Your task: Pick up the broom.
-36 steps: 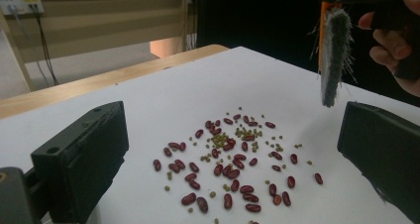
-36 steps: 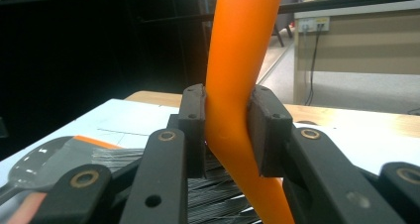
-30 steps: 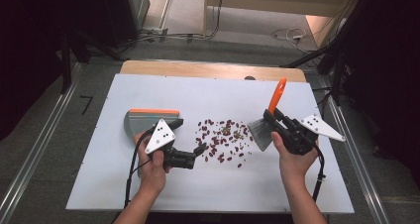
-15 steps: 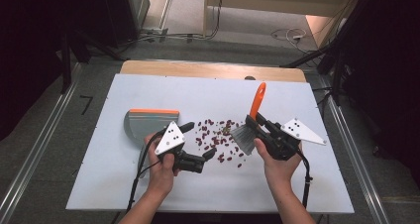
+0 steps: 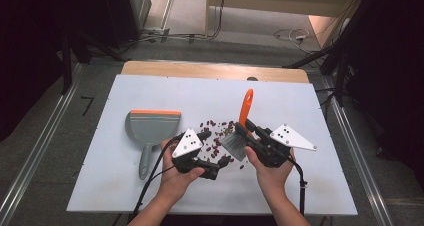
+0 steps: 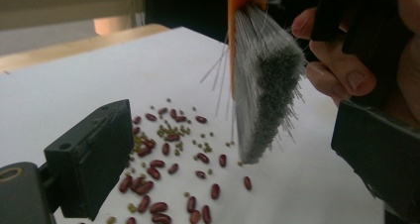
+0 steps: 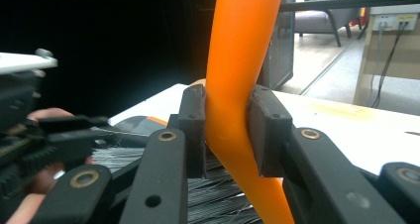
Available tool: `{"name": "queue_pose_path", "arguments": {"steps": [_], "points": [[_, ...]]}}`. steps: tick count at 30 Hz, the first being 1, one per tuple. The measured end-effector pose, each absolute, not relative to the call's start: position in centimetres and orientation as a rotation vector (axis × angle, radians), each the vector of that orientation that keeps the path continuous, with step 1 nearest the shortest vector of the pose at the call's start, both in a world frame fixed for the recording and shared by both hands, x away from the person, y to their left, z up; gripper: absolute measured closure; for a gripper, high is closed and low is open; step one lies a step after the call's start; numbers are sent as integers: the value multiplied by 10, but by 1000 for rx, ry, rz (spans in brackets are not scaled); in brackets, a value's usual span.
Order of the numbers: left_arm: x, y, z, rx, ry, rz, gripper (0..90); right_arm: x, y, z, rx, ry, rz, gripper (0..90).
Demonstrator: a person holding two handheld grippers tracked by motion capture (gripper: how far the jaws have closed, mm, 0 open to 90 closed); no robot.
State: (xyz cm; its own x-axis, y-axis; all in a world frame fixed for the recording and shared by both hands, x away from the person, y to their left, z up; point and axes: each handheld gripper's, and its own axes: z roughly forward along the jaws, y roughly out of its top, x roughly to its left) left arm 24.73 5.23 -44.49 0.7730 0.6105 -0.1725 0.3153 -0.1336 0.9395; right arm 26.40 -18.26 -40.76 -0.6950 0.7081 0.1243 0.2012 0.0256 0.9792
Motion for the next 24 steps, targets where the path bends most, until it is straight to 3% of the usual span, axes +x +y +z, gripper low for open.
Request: {"name": "queue_pose_path", "arguments": {"steps": [11,24], "points": [[245,37,-449,1746,800,308,225,256,-170,-408,894,1915,1715,689],[242,30,-451,1750,801,262,618,249,-164,-406,888,1906,1721,688]]}}
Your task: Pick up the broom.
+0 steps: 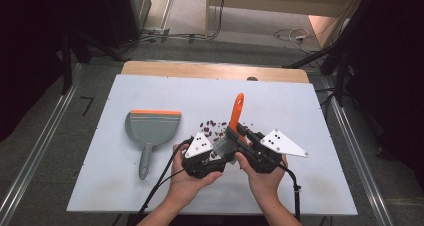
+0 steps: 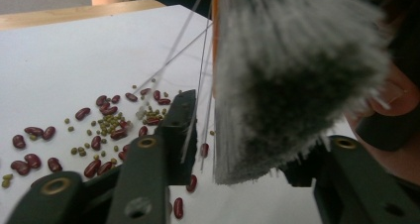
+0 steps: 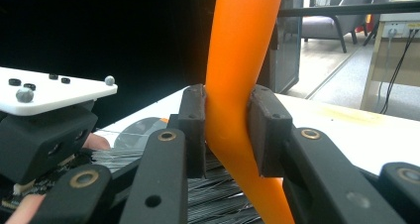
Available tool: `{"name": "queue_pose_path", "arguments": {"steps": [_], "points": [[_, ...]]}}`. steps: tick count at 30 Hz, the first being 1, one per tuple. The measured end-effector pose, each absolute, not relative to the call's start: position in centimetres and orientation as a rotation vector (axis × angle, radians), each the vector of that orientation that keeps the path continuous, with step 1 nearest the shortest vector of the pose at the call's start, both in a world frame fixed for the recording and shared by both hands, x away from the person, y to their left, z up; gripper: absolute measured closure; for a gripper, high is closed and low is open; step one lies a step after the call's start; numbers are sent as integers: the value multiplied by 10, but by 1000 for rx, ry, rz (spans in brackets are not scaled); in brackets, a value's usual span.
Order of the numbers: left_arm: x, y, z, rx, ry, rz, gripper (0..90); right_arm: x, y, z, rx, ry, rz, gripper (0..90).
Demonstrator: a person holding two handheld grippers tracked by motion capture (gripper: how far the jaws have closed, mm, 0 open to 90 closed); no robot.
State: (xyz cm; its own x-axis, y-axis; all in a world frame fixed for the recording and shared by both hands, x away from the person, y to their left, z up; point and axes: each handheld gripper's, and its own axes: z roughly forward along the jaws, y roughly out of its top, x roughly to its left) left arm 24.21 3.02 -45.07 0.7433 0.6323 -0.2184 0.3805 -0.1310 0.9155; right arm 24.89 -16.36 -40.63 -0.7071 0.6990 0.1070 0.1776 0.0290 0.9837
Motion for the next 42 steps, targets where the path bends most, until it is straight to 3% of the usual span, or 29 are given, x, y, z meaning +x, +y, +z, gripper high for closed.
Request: {"name": "queue_pose_path", "arguments": {"steps": [5,11,16,24,32,42], "points": [[242,31,-450,1747,801,256,771,248,-163,-406,886,1903,1724,688],[243,34,-449,1758,793,250,843,248,-162,-406,877,1911,1731,688],[244,37,-449,1781,784,261,858,251,-163,-407,882,1941,1755,683],[249,53,-443,1786,752,248,861,265,-174,-402,812,2057,1837,553],[253,68,-438,1793,684,217,861,277,-192,-395,689,2152,1856,552],[257,80,-436,1802,531,81,860,291,-200,-396,505,2406,1924,545]]}}
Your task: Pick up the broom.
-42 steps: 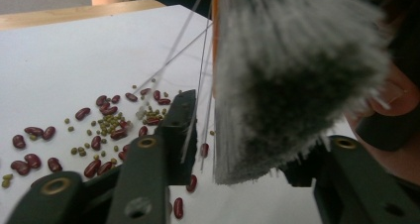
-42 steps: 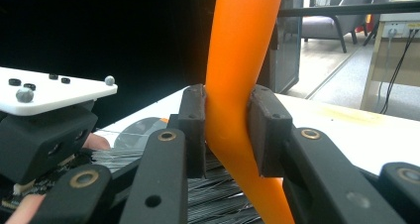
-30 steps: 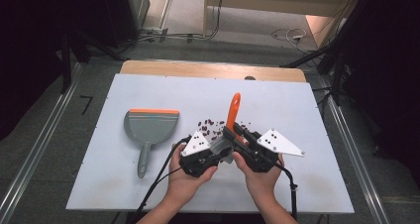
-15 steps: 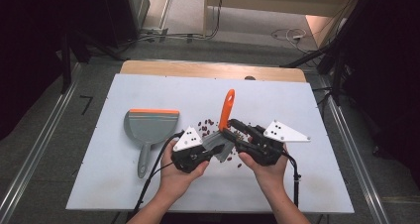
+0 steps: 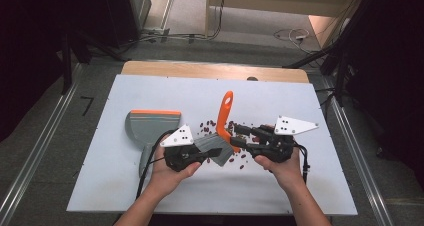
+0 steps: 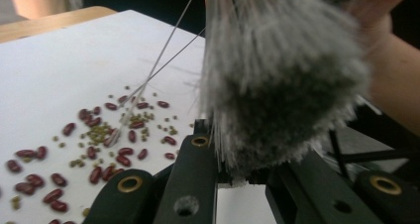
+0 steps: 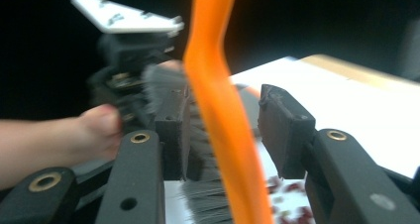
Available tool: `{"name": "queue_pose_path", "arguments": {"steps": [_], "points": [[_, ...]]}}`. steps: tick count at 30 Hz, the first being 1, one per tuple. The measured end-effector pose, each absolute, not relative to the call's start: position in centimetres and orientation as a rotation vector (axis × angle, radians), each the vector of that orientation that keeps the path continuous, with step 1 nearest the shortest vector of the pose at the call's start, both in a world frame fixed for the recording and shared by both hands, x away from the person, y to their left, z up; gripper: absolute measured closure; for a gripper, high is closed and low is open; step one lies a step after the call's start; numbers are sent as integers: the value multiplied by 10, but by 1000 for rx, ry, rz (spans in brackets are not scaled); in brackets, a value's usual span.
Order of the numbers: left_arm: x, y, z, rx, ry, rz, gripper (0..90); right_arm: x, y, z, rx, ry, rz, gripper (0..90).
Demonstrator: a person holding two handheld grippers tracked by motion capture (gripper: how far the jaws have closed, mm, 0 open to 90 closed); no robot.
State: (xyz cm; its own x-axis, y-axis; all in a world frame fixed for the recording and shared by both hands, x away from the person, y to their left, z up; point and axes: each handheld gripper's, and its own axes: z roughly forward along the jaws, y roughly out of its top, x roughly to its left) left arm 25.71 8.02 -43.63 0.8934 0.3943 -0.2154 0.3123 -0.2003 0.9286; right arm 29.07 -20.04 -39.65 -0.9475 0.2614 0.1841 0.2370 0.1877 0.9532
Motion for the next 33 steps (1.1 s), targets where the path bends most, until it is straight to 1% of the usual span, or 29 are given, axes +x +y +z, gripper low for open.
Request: {"name": "queue_pose_path", "arguments": {"steps": [3,5,9,14,18,24,29,30,31,32,33], "points": [[256,80,-437,1807,498,60,860,292,-196,-400,481,2474,1912,532],[254,78,-437,1817,431,35,860,292,-193,-402,459,2507,1910,532],[251,78,-436,1817,369,5,860,291,-189,-404,376,2561,1955,549],[251,79,-436,1810,360,-10,860,291,-187,-406,342,2606,1982,597],[250,79,-436,1814,345,-27,860,291,-185,-408,323,2618,1992,602],[251,78,-437,1810,330,-68,860,290,-186,-409,282,2624,2010,672],[254,79,-439,1812,334,-92,844,290,-186,-409,304,2653,1996,685],[254,79,-439,1808,346,-81,817,289,-186,-408,307,2651,1984,686],[253,79,-438,1796,373,-51,764,289,-186,-408,322,2647,1979,687],[253,79,-438,1796,373,-51,656,289,-187,-407,342,2642,1978,688],[253,79,-437,1798,415,2,519,290,-188,-407,359,2633,1982,688]]}}
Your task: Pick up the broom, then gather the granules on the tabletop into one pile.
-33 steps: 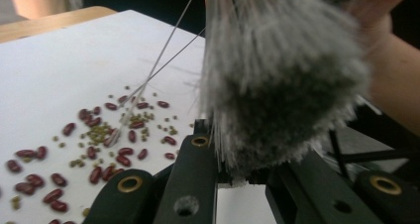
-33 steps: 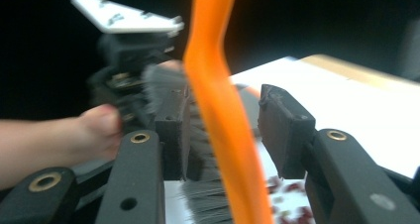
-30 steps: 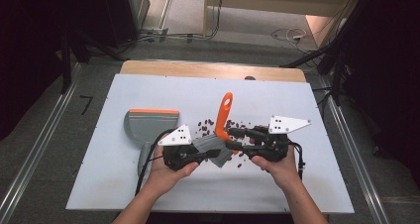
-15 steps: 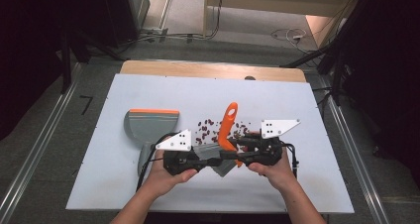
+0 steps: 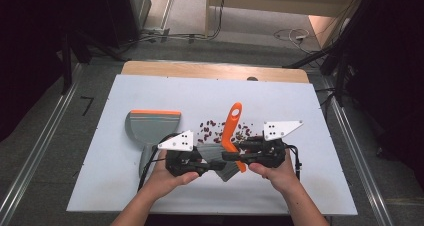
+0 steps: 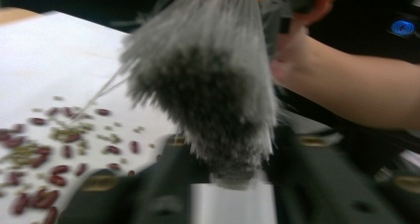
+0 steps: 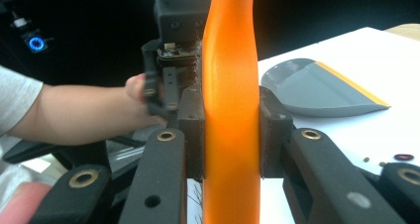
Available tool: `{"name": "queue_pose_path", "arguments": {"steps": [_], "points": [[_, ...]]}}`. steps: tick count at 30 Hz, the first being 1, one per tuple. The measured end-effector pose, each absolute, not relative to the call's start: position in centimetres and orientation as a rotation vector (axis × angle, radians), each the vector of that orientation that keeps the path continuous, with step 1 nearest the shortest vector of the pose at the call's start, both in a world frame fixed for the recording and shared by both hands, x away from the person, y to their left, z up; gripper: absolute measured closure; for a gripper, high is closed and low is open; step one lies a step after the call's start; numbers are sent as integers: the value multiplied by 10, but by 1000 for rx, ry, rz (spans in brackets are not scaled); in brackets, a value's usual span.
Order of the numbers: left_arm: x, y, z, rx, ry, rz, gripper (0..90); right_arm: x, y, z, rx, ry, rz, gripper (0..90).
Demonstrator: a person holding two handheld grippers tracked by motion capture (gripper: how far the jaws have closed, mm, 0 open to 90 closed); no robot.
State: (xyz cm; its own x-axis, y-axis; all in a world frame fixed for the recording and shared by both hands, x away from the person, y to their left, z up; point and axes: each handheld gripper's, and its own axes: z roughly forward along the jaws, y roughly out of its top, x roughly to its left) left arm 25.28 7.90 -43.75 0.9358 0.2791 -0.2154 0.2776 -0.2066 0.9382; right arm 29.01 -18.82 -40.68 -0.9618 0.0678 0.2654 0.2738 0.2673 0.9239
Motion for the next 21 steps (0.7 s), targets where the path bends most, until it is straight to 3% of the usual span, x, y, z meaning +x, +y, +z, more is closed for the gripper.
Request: {"name": "queue_pose_path", "arguments": {"steps": [5,8,11,21], "points": [[252,84,-438,1797,493,50,163,294,-197,-404,-439,-2361,-1805,688],[253,89,-439,1790,524,89,40,297,-204,-403,-515,-2383,-1818,688],[253,93,-439,1784,546,115,0,299,-209,-402,-596,-2431,-1824,689],[250,118,-438,1769,639,198,0,307,-223,-396,-898,-2600,-1759,688]]}}
